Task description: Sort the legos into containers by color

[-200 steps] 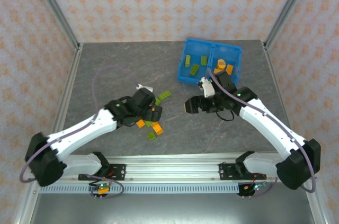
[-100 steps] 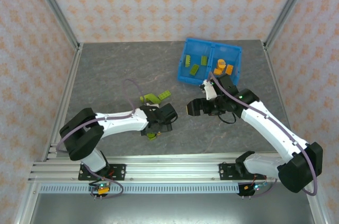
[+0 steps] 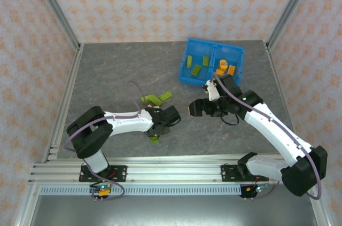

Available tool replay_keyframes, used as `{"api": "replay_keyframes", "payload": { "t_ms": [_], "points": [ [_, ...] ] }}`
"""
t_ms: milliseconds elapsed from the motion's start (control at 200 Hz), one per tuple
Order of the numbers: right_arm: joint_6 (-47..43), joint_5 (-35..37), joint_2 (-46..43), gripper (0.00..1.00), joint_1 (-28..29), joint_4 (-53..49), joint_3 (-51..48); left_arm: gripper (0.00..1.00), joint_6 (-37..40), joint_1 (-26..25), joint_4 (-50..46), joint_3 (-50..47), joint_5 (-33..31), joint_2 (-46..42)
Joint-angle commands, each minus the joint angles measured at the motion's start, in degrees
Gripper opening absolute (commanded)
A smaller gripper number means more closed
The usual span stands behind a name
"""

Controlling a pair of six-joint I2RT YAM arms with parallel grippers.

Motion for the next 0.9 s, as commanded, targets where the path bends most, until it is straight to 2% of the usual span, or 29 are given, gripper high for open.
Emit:
{"api": "replay_keyframes", "payload": {
  "t_ms": [0, 130, 290, 365, 450, 566, 686, 816, 896],
  "points": [
    [0.97, -2.83, -1.37, 0.87, 0.02, -1.37, -0.95, 0.36, -0.81, -0.65, 2.05, -1.2, -0.8, -0.58],
    [1.46, -2.45, -2.68, 0.87, 0.0, -1.94, -0.76, 0.28, 1.56, -0.86, 0.78, 1.01, -2.15, -3.43],
    [3.27, 1.09, -6.86, 0.87, 0.03, -1.68, 0.37, 0.27, 6.24, -1.28, -4.21, 7.66, -6.2, -7.72],
    [4.52, 5.34, -9.48, 0.87, 0.0, -1.47, 1.06, 0.27, 8.96, -1.22, -3.92, 10.3, -8.45, -9.35],
    [6.89, 13.96, -13.83, 0.87, 0.05, -0.44, 0.43, 0.27, 14.22, -1.3, 0.24, 14.95, -9.64, -8.35],
    [9.86, 27.3, -20.1, 0.88, 0.0, -0.13, -0.8, 0.27, 20.91, -1.21, 3.06, 27.48, -10.38, -0.57],
    [12.53, 36.38, -25.6, 0.9, 0.04, -1.66, -1.1, 0.27, 27.53, -1.19, 3.34, 44.14, -12.29, 10.68],
    [15.02, 40.52, -30.71, 0.9, 0.05, -4.33, -1.8, 0.27, 33.6, -0.04, 5.96, 60.4, -12.32, 24.14],
    [16.52, 40.91, -33.25, 0.91, 0.01, -5.13, -3.08, 0.27, 37.99, 0.82, 7.09, 71.91, -9.95, 32.62]
  ]
}}
